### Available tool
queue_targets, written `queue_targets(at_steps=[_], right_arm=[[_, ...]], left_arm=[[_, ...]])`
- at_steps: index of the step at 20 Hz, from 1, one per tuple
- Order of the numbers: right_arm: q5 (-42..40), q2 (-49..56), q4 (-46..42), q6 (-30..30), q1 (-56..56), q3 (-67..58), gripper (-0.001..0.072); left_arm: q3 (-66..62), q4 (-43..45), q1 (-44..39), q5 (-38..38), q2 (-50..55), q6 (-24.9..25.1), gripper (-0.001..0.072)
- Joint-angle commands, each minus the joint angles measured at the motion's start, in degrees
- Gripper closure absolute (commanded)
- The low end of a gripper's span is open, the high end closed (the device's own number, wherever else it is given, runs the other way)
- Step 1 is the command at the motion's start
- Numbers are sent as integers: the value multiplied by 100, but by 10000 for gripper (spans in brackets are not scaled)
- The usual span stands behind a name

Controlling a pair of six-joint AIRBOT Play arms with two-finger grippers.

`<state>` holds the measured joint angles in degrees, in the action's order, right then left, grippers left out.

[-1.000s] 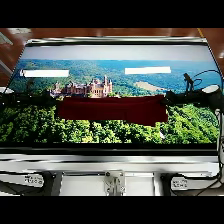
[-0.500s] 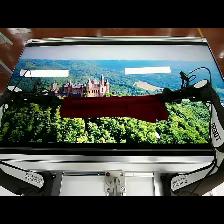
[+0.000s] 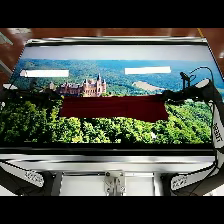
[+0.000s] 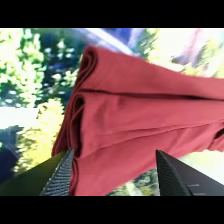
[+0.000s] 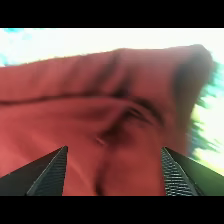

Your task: Fold the shirts.

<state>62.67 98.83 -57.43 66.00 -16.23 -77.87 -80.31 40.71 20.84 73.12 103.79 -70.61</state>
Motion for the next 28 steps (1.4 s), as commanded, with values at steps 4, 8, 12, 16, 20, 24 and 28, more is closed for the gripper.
queue_targets(at_steps=[4, 8, 12, 16, 20, 24, 28], right_arm=[[837, 227, -7, 629, -581, 37, 8], [737, 647, 592, 310, -417, 37, 8], [678, 979, 789, 380, -343, 37, 10], [629, 1086, 946, 573, -212, 11, 508], [1086, 728, 1139, 426, -289, -184, 644], [1401, -321, 1016, 511, -282, -195, 644], [2118, -1287, 535, 789, -212, -195, 644]], left_arm=[[-688, 0, 210, 1012, -173, -361, 117], [-686, -2, 131, 1342, -334, -363, 119], [-686, -59, -15, 1357, -442, -363, 119], [-686, -170, -317, 1353, -457, -365, 125], [-686, -393, -839, 1169, -455, -369, 247], [-682, -496, -1860, 699, -424, -363, 668], [-682, -494, -3250, -188, -291, -363, 668]])
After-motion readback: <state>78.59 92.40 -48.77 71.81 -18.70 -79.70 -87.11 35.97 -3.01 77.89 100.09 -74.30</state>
